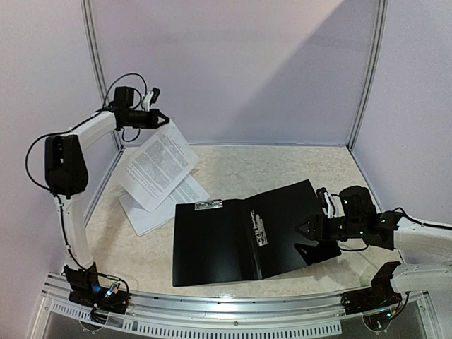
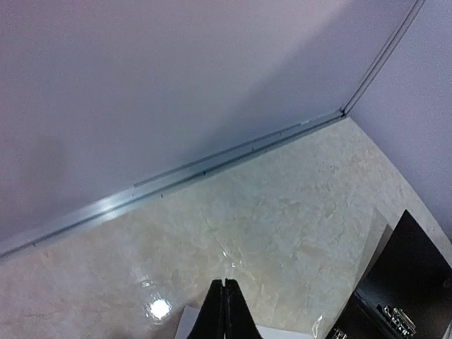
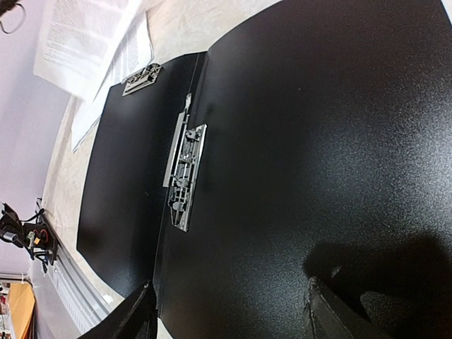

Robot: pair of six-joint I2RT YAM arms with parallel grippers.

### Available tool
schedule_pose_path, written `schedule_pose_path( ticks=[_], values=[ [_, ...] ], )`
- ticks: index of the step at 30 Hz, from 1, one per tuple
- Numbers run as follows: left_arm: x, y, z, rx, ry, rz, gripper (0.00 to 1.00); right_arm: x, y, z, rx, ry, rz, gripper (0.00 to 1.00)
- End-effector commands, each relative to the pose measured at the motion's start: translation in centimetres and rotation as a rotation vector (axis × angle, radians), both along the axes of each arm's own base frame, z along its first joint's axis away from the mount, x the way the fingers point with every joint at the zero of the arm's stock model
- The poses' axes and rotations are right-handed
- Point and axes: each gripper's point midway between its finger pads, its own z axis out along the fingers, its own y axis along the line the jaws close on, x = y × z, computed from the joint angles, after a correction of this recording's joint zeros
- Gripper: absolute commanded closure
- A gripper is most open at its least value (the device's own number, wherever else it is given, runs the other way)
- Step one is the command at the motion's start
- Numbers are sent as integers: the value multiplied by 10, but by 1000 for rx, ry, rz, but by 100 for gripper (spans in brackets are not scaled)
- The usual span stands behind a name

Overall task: Put the files into the folder
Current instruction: Pick up the file from the corner of the board, then pass from the left arm to the right

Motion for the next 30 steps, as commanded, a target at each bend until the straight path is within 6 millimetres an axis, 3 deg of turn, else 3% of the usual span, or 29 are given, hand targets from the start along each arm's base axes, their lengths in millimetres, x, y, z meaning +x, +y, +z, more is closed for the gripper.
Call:
schedule_pose_path(
  ticks=[1, 7, 14, 21, 30],
  values=[
    [-4, 0, 70, -22, -144, 49, 100, -1, 3, -2, 18, 5, 8, 30],
    [-41, -33, 126, -41, -249, 0, 100, 0, 8, 1, 34, -2, 22, 30],
    [-102, -103, 179, -84, -337, -104, 100, 7, 19, 31, 60, -86, 79, 28],
    [-160, -155, 203, -163, -337, -209, 100, 19, 23, 69, 68, -227, 100, 26],
    [-238, -202, 218, -270, -323, -359, 100, 33, 42, 121, 219, -472, 142, 22]
  ],
)
